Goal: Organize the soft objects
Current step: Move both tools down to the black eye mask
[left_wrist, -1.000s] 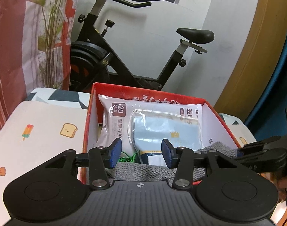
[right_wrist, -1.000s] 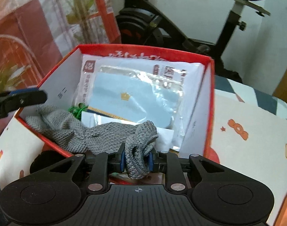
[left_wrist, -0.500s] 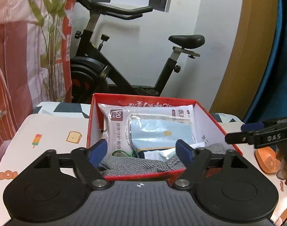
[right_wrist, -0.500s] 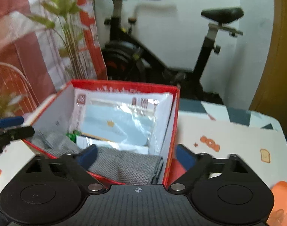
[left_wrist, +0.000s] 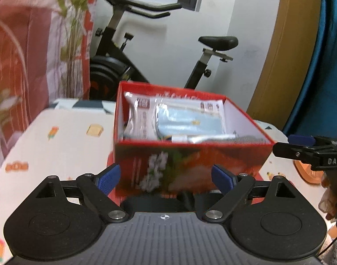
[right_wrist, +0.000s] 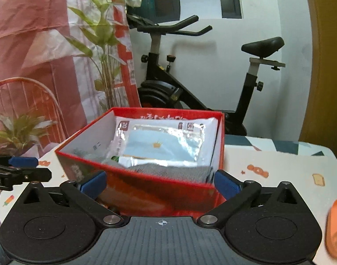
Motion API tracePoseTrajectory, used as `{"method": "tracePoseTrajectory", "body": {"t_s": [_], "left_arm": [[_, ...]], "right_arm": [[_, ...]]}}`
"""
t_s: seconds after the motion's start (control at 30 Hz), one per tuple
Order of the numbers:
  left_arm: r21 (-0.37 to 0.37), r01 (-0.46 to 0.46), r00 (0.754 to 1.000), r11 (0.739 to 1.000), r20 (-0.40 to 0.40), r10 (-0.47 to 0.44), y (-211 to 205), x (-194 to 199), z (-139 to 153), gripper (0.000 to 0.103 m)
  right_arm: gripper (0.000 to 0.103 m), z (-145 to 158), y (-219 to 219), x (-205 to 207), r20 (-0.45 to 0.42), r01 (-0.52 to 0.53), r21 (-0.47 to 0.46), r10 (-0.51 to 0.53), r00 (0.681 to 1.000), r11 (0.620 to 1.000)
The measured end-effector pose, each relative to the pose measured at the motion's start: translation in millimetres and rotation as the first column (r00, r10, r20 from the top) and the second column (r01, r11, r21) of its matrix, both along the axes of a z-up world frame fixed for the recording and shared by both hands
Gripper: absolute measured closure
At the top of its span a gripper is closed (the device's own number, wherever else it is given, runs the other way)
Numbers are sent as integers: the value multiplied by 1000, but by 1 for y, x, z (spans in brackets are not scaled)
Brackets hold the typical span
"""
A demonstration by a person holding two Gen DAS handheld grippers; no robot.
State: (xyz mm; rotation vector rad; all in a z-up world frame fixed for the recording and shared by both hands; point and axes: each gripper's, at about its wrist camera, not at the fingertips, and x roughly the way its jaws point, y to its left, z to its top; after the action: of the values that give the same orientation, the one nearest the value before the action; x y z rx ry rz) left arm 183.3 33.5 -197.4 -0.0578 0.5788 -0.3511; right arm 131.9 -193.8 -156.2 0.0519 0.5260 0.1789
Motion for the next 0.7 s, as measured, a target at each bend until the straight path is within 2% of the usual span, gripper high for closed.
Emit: {"method": "tracePoseTrajectory", "body": {"t_s": [0.23,0.7], "left_arm": [[-15,-32,997,999,-65,31,11,-6,-28,12],[-4,-72,987,997,-145,71,21,14,-56,12]], "right_arm": [[1,-27,8,-31,59,29,4,-29,998,1000],[2,-102,28,-10,-106,41,0,-41,994,999]]}}
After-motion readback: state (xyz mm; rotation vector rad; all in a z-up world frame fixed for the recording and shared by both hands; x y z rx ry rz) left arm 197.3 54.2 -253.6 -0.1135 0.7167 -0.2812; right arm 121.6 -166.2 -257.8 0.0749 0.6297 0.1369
